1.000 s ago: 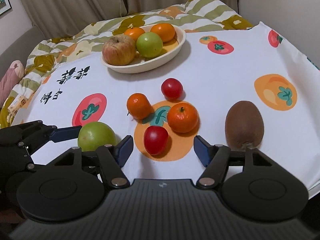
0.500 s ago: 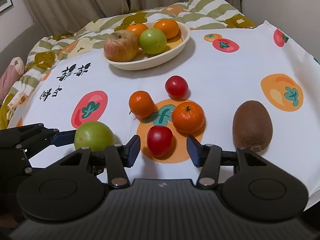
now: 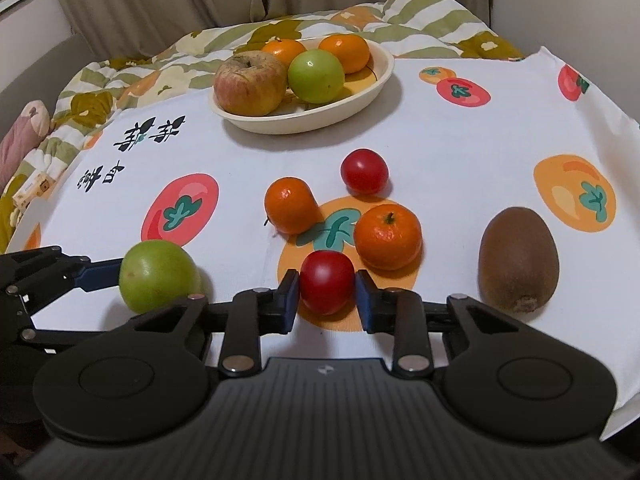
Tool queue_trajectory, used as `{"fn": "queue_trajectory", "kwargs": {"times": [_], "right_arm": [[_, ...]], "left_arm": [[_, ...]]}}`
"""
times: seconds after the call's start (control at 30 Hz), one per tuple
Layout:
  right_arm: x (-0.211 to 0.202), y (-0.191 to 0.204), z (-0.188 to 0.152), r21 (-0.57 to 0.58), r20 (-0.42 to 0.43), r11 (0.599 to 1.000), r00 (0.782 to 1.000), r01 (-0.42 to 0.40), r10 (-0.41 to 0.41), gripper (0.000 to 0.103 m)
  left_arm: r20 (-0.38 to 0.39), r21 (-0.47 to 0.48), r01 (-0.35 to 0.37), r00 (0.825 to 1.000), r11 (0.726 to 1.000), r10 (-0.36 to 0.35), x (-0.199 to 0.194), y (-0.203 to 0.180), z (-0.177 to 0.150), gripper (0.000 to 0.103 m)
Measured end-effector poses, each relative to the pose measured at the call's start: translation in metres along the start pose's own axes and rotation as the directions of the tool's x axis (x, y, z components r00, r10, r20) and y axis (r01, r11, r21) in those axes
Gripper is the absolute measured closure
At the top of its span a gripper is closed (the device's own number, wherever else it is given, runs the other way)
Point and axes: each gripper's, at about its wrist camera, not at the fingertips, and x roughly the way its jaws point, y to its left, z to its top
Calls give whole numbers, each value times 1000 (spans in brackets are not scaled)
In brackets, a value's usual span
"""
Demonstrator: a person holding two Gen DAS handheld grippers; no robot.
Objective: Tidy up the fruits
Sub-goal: 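Grasp a green apple with the left gripper while the right gripper grasps a red tomato, then carry the green apple and red tomato to the duck bowl and release both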
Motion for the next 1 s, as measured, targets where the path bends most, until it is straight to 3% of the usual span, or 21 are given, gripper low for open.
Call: {"fn": "queue_trajectory", "kwargs": {"times": [0.53, 1.0], "right_arm": [[-48, 16, 29, -39, 76, 998, 996, -42, 45, 58], [-82, 9, 90, -99, 144, 992, 985, -83, 96, 58]], "left_arm": [[61, -123, -57, 996, 991, 65, -50, 21, 20, 44], [148, -149, -95, 982, 984, 117, -80, 31, 75, 44]]}}
